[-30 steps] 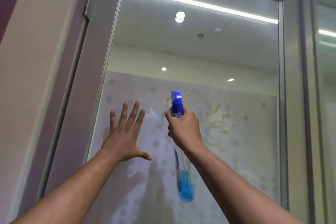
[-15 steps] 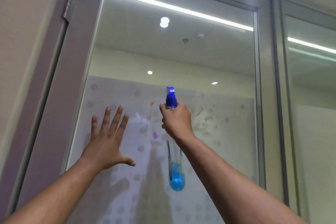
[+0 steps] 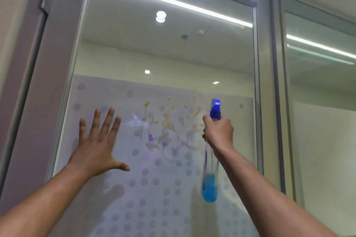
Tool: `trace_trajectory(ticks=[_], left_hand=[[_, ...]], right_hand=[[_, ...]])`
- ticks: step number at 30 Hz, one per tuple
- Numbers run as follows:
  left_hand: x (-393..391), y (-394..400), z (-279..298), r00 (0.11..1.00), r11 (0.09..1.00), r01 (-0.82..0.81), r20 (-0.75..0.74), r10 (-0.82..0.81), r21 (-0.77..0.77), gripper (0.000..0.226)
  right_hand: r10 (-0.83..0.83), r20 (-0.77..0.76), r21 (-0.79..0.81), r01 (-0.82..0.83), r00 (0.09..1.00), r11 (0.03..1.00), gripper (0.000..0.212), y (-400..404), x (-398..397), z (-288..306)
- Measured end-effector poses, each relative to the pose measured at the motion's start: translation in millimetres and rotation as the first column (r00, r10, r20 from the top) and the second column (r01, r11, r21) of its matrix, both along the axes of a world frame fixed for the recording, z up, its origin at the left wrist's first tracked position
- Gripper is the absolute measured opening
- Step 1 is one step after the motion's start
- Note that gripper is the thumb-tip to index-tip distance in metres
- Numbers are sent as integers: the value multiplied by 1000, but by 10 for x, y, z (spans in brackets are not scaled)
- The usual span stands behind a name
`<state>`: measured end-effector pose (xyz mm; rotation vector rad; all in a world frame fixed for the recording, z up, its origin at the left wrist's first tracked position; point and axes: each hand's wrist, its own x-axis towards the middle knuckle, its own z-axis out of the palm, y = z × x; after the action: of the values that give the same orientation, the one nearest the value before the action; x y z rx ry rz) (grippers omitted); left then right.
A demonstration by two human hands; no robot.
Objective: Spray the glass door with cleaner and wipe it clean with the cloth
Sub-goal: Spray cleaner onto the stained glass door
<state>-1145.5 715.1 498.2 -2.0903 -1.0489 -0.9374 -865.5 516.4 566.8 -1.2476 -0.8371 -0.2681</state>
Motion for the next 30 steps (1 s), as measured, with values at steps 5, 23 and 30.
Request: trace_trajectory(ticks=[5,23,30], left_hand=[[-8,-2,-10,1000,1000,-15,1,15,-5,167],[11,-29,-6,1000,1000,-3,15,3,-9,169],[11,-39,-8,1000,1000,-8,15,8,-20,170]], right_hand=[[102,159,-68,-92,982,993,28,113,-555,-50],[49,88,-106,-40,995,994,24,179,-344,-442],[12,-187,-12,-15,982,1000,20,69,201,-631]])
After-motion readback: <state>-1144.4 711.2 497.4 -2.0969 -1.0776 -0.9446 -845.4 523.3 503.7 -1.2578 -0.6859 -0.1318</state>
